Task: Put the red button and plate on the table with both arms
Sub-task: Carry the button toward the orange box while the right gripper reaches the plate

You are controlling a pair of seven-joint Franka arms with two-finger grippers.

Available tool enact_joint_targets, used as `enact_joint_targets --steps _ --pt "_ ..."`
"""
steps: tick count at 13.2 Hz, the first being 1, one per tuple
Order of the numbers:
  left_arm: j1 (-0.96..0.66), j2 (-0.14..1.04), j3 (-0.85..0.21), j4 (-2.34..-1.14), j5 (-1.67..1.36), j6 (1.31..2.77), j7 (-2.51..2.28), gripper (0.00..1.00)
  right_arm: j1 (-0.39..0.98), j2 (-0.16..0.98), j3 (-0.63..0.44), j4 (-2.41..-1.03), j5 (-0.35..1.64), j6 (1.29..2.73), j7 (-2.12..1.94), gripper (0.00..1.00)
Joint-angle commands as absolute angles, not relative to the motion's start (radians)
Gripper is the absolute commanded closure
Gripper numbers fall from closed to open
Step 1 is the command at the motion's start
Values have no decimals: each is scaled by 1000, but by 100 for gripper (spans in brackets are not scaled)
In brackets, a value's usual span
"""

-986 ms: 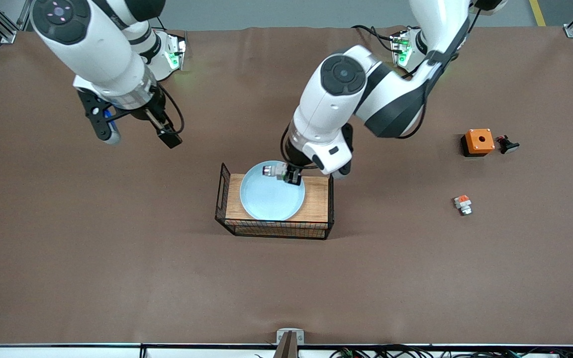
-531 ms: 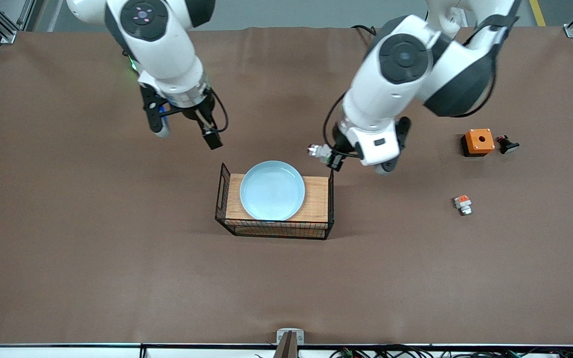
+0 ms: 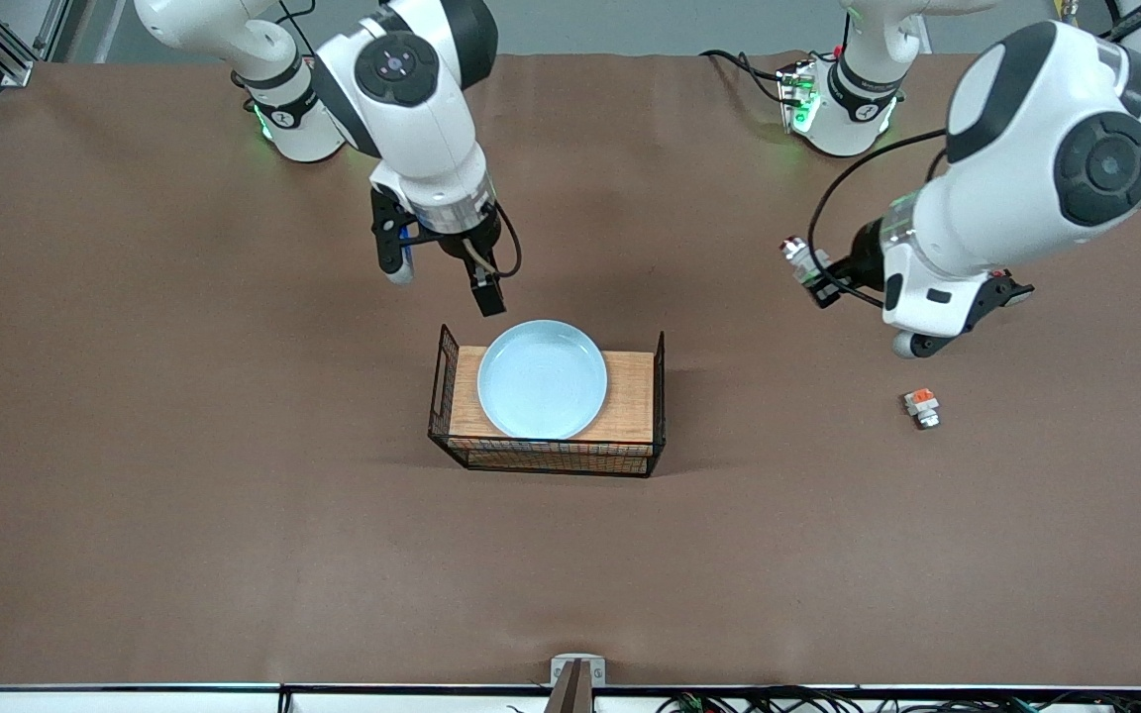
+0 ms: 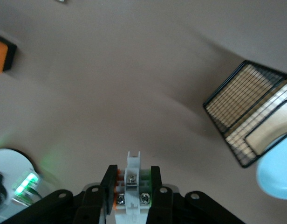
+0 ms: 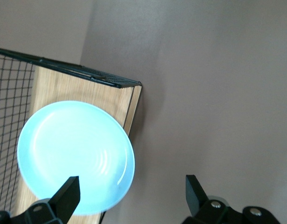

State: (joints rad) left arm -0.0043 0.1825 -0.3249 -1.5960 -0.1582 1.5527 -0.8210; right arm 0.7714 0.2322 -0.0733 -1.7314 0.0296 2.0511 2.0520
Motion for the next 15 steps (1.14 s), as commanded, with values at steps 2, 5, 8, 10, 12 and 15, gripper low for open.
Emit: enact_joint_targets --steps 2,5,8,10,12,15 --pt "41 140 -331 -1709 -91 1584 -585 84 792 348 -84 -1631 -21 2046 2129 1" --pt "61 138 -328 -1822 -52 1728 -395 84 816 406 -86 -1620 -26 2091 2176 2" --pt "80 144 -328 -1934 -15 1915 -301 84 848 449 -86 -1614 -77 2105 2230 2" --pt "80 156 -330 -2014 40 2038 -301 84 864 475 -86 -1603 -97 2106 2256 2" --pt "81 204 -330 -2048 101 2109 -296 84 865 498 -86 -1583 -97 2106 2266 2" --pt "97 285 -327 -2052 121 2196 -284 84 864 508 -86 -1569 -97 2106 2264 3"
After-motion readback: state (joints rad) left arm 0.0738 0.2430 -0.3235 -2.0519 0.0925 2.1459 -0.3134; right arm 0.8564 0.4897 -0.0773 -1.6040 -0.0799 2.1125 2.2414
